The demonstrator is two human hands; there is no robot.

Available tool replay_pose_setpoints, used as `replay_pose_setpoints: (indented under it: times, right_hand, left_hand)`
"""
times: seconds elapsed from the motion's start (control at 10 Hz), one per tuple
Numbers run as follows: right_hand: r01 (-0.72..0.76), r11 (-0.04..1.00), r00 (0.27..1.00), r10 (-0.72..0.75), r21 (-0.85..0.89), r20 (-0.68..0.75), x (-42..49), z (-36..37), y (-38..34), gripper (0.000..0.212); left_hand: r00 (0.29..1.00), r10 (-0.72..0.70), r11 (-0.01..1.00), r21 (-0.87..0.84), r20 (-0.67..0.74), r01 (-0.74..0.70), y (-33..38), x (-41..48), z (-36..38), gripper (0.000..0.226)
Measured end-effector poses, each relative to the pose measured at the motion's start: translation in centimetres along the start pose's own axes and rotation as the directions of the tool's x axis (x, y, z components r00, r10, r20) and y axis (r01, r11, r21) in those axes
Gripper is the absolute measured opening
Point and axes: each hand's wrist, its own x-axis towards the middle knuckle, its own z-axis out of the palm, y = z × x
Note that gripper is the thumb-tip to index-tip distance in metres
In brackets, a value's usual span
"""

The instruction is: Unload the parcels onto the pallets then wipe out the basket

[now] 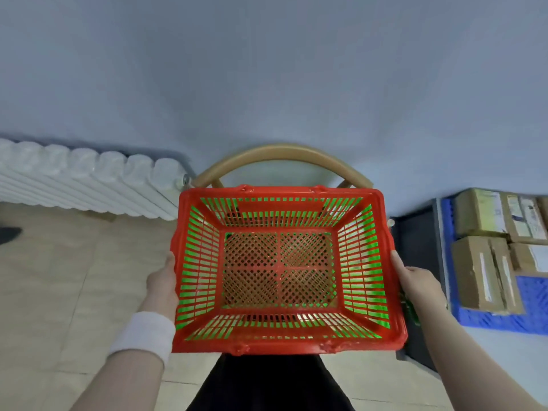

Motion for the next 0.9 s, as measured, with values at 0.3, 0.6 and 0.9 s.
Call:
replay_pose_setpoints:
  times: [0.3, 0.6, 0.9]
  right_hand:
    - [-0.003, 0.962, 0.998, 0.021, -0.272, 0.064, 2.7, 1.0, 0.0, 0.071]
    - [-0.012, 0.983, 0.997, -0.003, -0.184, -0.083, 2.9, 1.1, 0.5, 0.056]
    - [0.167, 0.949, 0.952, -0.227, -0.268, -0.208, -0.8, 0.2, -2.9, 0.029]
  left_hand:
    - [0.997, -0.068, 0.997, 0.042, -0.042, 0.070, -0.8, 1.7, 1.1, 0.049]
    - [0.984, 0.072, 0.991, 0.123, -0.162, -0.052, -0.3, 2.0, 1.3, 0.032]
    - [0.834, 0.549, 0.769, 0.421, -0.051, -0.481, 3.2, -0.5, 1.2, 0.017]
